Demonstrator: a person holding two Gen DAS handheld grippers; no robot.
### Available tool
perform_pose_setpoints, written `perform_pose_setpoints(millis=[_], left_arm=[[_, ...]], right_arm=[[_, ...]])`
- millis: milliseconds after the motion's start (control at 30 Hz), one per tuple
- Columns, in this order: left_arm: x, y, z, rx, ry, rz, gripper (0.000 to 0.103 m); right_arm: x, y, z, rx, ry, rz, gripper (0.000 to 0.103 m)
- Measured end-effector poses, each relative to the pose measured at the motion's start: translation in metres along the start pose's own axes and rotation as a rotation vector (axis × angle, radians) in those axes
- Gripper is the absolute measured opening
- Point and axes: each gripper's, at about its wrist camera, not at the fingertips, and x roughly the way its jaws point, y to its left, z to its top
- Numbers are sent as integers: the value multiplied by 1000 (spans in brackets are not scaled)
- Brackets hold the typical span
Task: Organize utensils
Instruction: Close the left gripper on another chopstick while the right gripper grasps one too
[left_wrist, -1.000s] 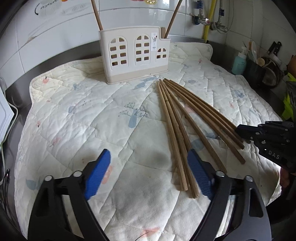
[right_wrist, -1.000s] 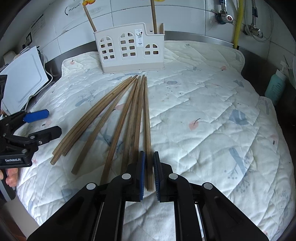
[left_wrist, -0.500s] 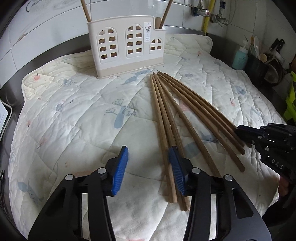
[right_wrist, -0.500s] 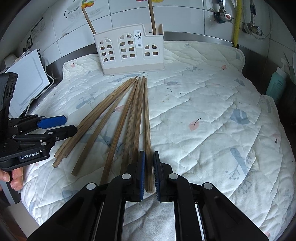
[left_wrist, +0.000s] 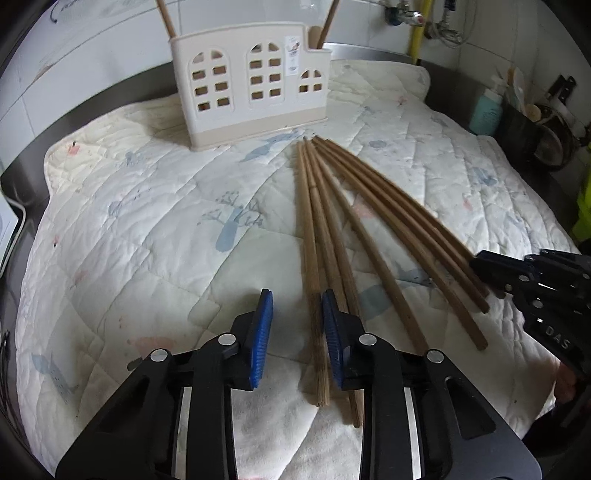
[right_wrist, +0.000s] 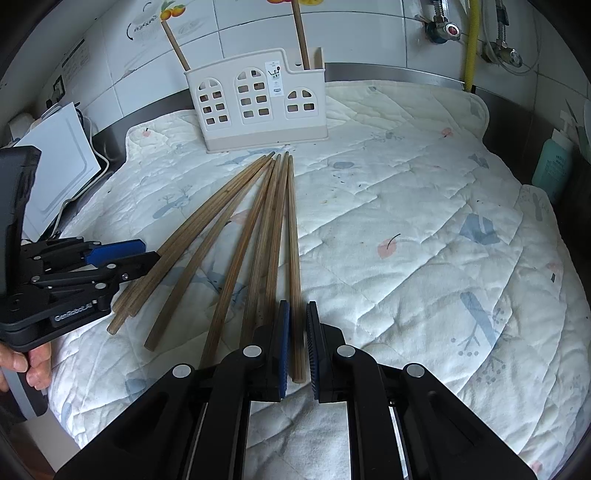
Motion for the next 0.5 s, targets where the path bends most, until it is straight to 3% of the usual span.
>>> perform_pose_setpoints(millis=[133, 367, 500], left_arm=[[0, -4, -1, 22, -6, 31, 26], [0, -8, -4, -10, -20, 7, 24], [1, 4, -3, -32, -18, -14, 16]], right_arm=[[0, 0, 0, 2, -1, 3, 9], [0, 0, 0, -1, -5, -1, 9], [0, 0, -1, 0, -5, -2, 8]])
